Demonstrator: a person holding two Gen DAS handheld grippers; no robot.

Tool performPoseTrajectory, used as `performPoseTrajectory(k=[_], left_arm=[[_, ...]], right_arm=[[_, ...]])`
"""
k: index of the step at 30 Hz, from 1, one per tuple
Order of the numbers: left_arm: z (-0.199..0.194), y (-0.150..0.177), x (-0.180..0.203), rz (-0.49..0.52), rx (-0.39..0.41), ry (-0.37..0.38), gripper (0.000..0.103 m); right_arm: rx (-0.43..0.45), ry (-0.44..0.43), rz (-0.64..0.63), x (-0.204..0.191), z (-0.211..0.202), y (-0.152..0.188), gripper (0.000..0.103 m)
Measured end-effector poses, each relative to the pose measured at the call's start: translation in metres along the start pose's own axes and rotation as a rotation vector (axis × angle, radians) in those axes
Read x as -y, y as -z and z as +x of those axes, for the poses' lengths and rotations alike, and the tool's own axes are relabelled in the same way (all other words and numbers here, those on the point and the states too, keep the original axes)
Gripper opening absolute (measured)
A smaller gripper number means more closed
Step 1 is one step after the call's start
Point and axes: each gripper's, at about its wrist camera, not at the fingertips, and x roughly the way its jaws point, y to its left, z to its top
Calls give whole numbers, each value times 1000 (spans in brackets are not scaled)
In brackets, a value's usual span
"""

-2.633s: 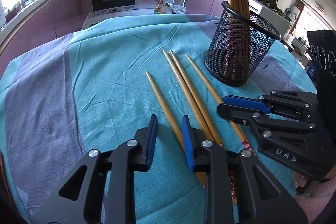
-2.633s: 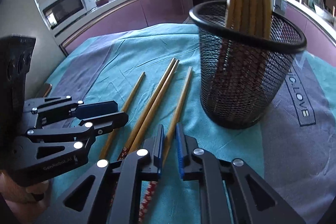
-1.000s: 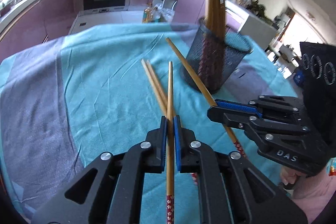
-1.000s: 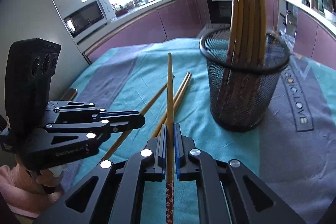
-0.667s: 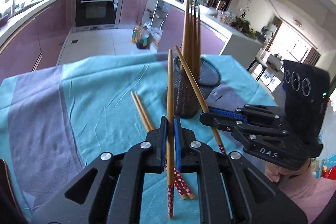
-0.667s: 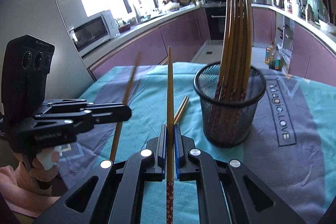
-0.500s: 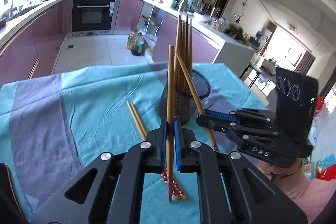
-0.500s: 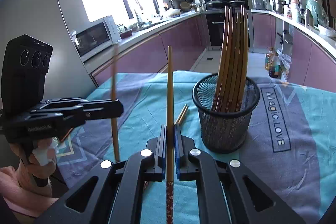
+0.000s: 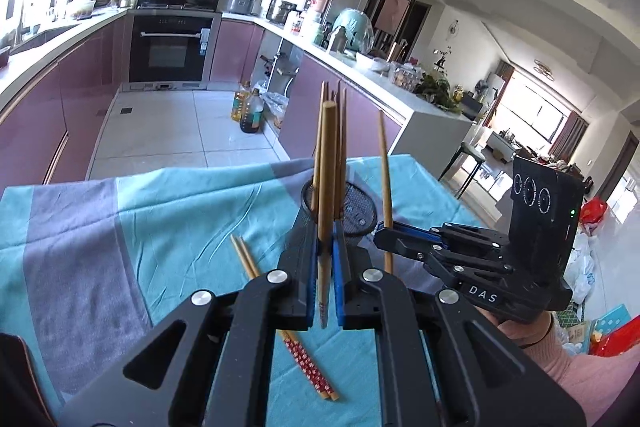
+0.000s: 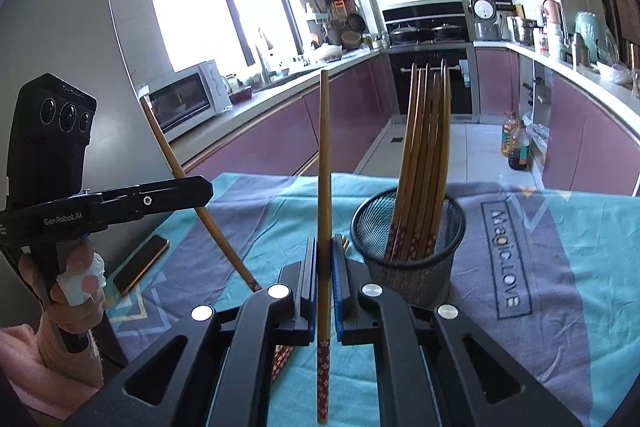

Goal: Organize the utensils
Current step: 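Lift both held chopsticks upright and carry them over the mesh cup, then lower the chopsticks into the mesh cup and open both tools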

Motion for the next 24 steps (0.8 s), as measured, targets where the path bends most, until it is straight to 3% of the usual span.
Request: performPoseTrajectory(k=[13,24], left_arm=[[-3,-46,17,39,83,14,7],[-5,-76,37,71,149,17,7]], right_arm=[[133,51,-24,9,-21,-48,6],[185,84,-19,22,-19,-73,6]])
